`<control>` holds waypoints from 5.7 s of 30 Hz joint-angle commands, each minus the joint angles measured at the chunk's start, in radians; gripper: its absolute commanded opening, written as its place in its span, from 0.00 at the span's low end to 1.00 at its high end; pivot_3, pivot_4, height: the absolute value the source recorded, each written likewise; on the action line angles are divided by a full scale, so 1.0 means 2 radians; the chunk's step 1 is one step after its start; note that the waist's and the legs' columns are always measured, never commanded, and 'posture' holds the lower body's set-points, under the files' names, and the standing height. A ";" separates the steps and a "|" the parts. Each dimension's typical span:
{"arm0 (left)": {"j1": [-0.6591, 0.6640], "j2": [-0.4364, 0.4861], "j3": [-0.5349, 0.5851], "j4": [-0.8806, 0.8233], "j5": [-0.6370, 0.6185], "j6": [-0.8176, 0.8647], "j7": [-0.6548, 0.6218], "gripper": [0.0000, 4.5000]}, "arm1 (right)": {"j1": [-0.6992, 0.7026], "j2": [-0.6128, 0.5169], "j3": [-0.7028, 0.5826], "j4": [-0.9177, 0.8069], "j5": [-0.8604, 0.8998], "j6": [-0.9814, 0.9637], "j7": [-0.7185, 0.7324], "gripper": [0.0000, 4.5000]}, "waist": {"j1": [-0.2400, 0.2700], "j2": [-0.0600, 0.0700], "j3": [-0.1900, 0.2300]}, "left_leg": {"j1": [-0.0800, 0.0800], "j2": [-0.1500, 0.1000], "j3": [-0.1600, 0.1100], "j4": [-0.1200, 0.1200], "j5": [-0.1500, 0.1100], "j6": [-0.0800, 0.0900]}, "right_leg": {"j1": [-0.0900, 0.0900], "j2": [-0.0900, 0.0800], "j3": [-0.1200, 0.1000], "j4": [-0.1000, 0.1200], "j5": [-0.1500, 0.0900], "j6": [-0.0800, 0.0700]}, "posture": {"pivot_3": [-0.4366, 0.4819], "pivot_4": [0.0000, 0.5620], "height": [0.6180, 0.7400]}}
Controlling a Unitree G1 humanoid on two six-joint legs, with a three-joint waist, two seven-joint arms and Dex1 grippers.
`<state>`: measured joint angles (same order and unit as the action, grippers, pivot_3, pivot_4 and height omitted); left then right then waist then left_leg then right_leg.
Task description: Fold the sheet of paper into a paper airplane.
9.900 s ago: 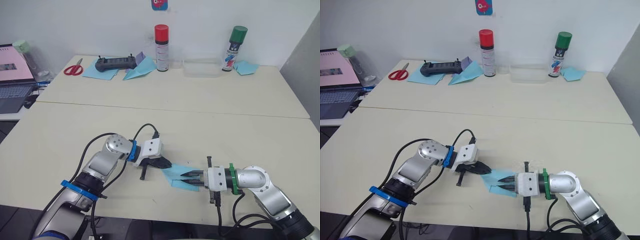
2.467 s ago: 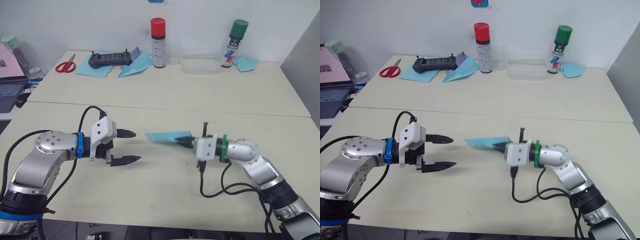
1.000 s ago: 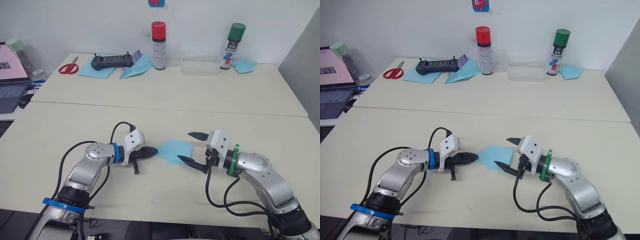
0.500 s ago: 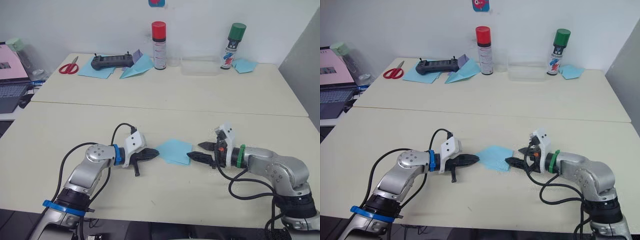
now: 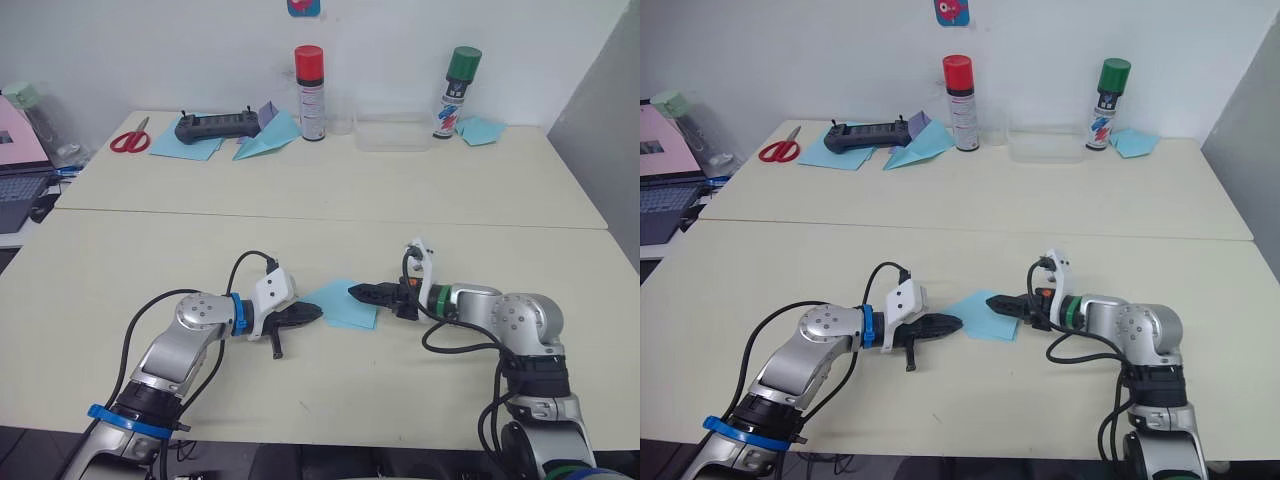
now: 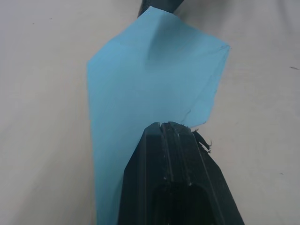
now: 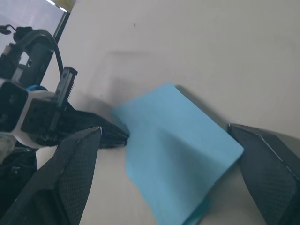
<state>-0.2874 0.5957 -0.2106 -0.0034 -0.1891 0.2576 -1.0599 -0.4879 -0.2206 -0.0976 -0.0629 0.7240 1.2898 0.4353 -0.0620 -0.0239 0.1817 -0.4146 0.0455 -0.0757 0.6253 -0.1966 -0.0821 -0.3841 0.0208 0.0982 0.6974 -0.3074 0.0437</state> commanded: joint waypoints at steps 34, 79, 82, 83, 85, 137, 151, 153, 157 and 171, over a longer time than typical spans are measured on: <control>-0.007 0.021 -0.005 0.021 0.008 0.014 -0.023 0.00 | 0.079 -0.134 0.233 -0.027 -0.294 -0.511 0.179 0.01 | 0.001 0.000 0.000 | -0.001 0.000 0.000 -0.001 0.000 0.000 | -0.001 0.000 0.000 -0.001 0.000 0.000 | 0.48 0.27 1.00; -0.009 0.033 0.004 0.027 0.002 0.012 -0.026 0.00 | 0.076 -0.127 0.271 -0.037 -0.338 -0.508 0.221 0.01 | 0.001 0.000 0.000 | -0.001 0.000 0.000 -0.002 0.000 0.000 | -0.001 0.000 0.000 -0.001 0.000 0.000 | 0.48 0.27 1.00; -0.017 0.040 0.016 0.027 -0.014 0.032 -0.036 0.00 | 0.081 -0.130 0.276 -0.034 -0.354 -0.522 0.222 0.01 | 0.001 0.000 0.000 | 0.000 0.000 0.000 -0.001 0.000 0.000 | -0.001 0.000 0.000 -0.001 0.000 0.000 | 0.48 0.27 1.00; -0.025 0.042 0.024 0.027 -0.029 0.052 -0.041 0.00 | 0.082 -0.131 0.278 -0.033 -0.357 -0.526 0.223 0.01 | 0.001 0.000 0.000 | -0.001 0.000 0.000 -0.001 0.000 0.000 | -0.001 0.000 0.000 -0.001 0.000 0.000 | 0.48 0.27 1.00; -0.039 0.044 0.038 0.020 -0.059 0.090 -0.051 0.00 | 0.084 -0.134 0.279 -0.032 -0.363 -0.533 0.227 0.01 | 0.001 0.000 0.000 | -0.001 0.000 0.000 -0.001 0.000 0.000 | -0.001 0.000 0.000 -0.001 0.000 0.000 | 0.48 0.27 1.00; -0.083 -0.025 -0.053 0.099 0.037 0.017 -0.026 0.00 | 0.038 -0.090 0.205 -0.057 -0.259 -0.361 0.185 0.01 | 0.005 0.000 0.000 | -0.001 0.000 0.000 -0.001 0.000 0.000 | 0.000 0.000 0.000 -0.001 0.000 0.000 | 0.48 0.27 1.00; -0.080 -0.027 -0.060 0.094 0.039 0.016 -0.027 0.00 | 0.097 -0.131 0.235 -0.075 -0.300 -0.344 0.175 0.01 | 0.005 0.000 0.000 | 0.000 0.000 0.000 -0.001 0.000 0.000 | 0.000 0.000 -0.001 -0.001 0.000 0.000 | 0.48 0.27 1.00; -0.080 -0.027 -0.061 0.095 0.039 0.015 -0.026 0.00 | 0.113 -0.148 0.224 -0.089 -0.294 -0.338 0.179 0.01 | 0.005 0.000 -0.001 | 0.000 0.000 0.000 -0.001 0.000 0.000 | 0.000 0.000 -0.001 -0.002 0.000 0.000 | 0.48 0.27 1.00; -0.081 -0.028 -0.062 0.100 0.040 0.011 -0.025 0.00 | 0.145 -0.182 0.209 -0.102 -0.294 -0.348 0.187 0.01 | 0.005 0.000 -0.001 | 0.000 0.000 0.000 -0.001 0.000 0.000 | 0.001 0.000 -0.001 -0.002 0.000 0.000 | 0.48 0.27 1.00; -0.084 -0.031 -0.066 0.105 0.042 0.002 -0.028 0.00 | 0.130 -0.091 0.160 -0.130 -0.198 -0.354 0.173 0.01 | 0.005 0.000 -0.001 | 0.000 0.000 -0.001 -0.001 0.000 0.000 | 0.003 0.000 -0.001 -0.006 0.000 0.001 | 0.48 0.27 1.00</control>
<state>-0.4776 0.5321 -0.3029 0.1753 -0.1426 0.2501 -1.1045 -0.2250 -0.4043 0.2018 -0.3112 0.3344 0.5957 0.7820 -0.0527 -0.0234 0.1800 -0.4143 0.0446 -0.0776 0.6220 -0.1969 -0.0821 -0.3780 0.0200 0.0963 0.6854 -0.3068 0.0454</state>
